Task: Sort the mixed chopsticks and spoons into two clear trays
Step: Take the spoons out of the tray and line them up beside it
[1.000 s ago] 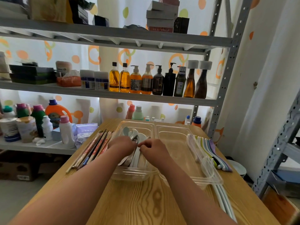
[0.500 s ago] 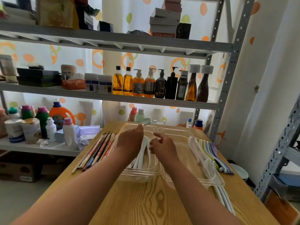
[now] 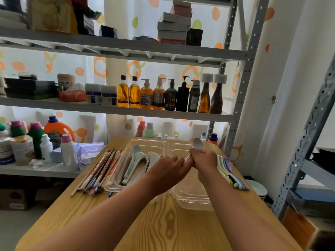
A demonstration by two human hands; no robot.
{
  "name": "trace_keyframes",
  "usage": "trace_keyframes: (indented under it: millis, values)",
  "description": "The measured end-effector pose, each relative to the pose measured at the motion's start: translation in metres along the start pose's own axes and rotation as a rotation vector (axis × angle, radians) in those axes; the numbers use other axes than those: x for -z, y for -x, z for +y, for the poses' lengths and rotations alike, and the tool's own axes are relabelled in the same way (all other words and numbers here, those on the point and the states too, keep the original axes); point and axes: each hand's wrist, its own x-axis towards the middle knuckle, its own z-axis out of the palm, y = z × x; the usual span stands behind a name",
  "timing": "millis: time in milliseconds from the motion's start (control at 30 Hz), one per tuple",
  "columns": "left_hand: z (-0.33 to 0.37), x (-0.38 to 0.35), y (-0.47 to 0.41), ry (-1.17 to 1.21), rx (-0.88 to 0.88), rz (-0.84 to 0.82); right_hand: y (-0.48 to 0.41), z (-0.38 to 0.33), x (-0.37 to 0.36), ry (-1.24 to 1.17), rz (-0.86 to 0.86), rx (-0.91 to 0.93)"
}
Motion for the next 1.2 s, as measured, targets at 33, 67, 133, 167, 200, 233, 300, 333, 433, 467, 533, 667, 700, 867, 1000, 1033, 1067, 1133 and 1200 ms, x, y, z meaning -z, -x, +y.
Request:
trace_keyframes:
  millis: [33,67,133,167,200,233,300,333,433,467,533,667,700,867,1000,1033,1067,1133,1200]
  values:
    - [0.001,-0.001,0.000,0.024,-0.065,-0.013,-0.001,0.000,0.003,0.011,0.000,-0.015]
    - [0.001,-0.002,0.000,0.045,-0.125,-0.023,0.000,0.000,0.007,0.027,-0.007,-0.024]
    - [0.003,-0.002,-0.003,0.119,-0.186,-0.025,0.002,-0.001,0.016,0.058,0.001,-0.001]
    - [0.002,-0.001,-0.005,0.171,-0.193,-0.033,0.003,-0.003,0.022,0.067,0.018,0.021]
    - [0.001,0.000,-0.006,0.218,-0.194,-0.045,0.004,-0.004,0.029,0.075,0.039,0.044]
    - [0.000,0.001,-0.007,0.258,-0.195,-0.064,0.003,-0.004,0.036,0.083,0.061,0.066]
    - [-0.002,0.004,-0.007,0.329,-0.206,-0.056,0.004,-0.007,0.052,0.112,0.088,0.101]
    - [-0.004,0.005,-0.007,0.366,-0.207,-0.027,0.005,-0.008,0.061,0.129,0.093,0.112]
    - [-0.012,0.004,-0.001,0.469,-0.140,0.052,0.011,-0.008,0.093,0.162,0.096,0.103]
    - [-0.015,0.000,0.003,0.492,-0.084,0.063,0.013,-0.008,0.103,0.174,0.088,0.093]
    - [-0.019,-0.007,0.007,0.482,0.105,0.063,0.018,-0.006,0.121,0.216,0.075,0.095]
    - [-0.021,-0.022,0.004,0.530,0.753,-0.126,0.026,0.008,0.146,0.420,0.079,0.127]
    - [-0.022,-0.025,0.002,0.588,0.896,-0.179,0.026,0.013,0.150,0.475,0.081,0.116]
    - [-0.021,-0.042,0.000,0.675,1.169,-0.340,0.032,0.032,0.154,0.663,0.021,0.092]
    - [-0.018,-0.050,0.007,0.754,1.162,-0.399,0.033,0.042,0.149,0.686,-0.032,0.086]
    - [-0.017,-0.051,0.008,0.764,1.150,-0.417,0.032,0.046,0.149,0.695,-0.040,0.084]
    - [-0.016,-0.051,0.007,0.763,1.135,-0.431,0.032,0.049,0.148,0.706,-0.045,0.086]
    - [-0.015,-0.049,0.006,0.742,1.110,-0.441,0.031,0.055,0.148,0.719,-0.040,0.105]
    - [-0.014,-0.048,0.005,0.730,1.100,-0.439,0.031,0.058,0.149,0.711,-0.041,0.113]
